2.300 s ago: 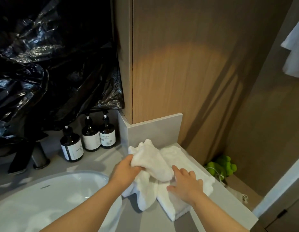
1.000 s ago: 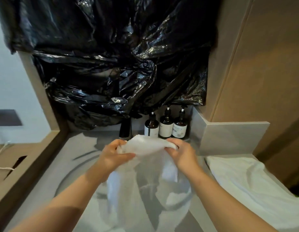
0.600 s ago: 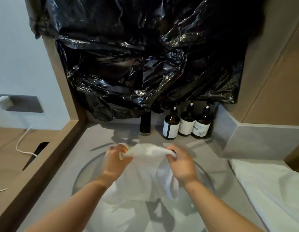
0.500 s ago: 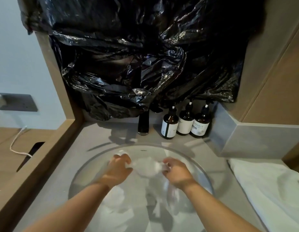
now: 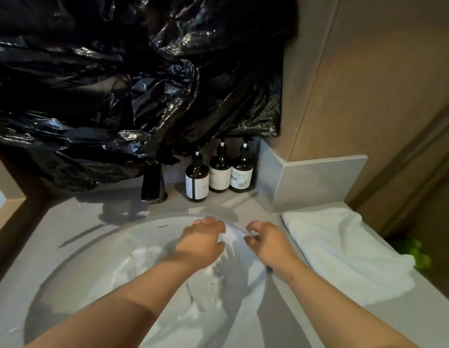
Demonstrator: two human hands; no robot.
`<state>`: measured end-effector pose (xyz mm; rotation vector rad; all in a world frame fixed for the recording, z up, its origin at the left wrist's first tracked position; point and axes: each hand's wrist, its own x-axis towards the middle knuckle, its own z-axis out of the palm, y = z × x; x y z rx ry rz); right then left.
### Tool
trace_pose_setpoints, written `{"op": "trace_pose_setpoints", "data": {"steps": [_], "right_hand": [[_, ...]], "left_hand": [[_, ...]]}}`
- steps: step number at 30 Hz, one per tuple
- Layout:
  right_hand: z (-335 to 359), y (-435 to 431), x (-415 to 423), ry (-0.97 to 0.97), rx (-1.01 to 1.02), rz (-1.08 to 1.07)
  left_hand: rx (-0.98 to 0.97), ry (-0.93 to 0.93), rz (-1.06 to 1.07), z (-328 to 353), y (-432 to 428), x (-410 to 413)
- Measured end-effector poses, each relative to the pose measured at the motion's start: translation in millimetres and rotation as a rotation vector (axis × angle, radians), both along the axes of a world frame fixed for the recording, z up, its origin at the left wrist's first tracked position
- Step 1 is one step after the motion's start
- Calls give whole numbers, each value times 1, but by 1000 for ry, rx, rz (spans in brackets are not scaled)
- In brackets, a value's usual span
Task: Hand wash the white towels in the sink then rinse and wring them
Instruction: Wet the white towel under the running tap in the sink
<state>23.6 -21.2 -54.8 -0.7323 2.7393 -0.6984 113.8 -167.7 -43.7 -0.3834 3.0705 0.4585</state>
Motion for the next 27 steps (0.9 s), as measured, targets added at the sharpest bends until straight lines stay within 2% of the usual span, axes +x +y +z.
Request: {"op": "trace_pose_setpoints", "data": {"steps": [4,10,12,14,16,19,23,25,27], "right_hand": [[11,62,-11,107,32,-99],[12,148,-26,222,202,-289],[7,165,-30,195,305,-361],[0,178,-35,59,346,-392],[-9,186,-39,-89,328,-386],[-19,190,-40,-61,284,-375],[-24,184,-34,62,158,-461],[-23,184,-30,135,117,-452],[-18,180,-26,169,-10,-427]], "left_hand": [[-34,32,-163,11,52,-33],[-117,31,-316,3,119,-78],[-109,16,-371,-5,138,-88],[-72,-14,-420,-11,156,-96],[17,-120,-403,-15,171,-103],[43,-239,-311,-22,184,-111],[-74,-52,-228,-30,188,-112],[8,-17,-240,-29,184,-111],[175,27,-217,-22,177,-105]]}}
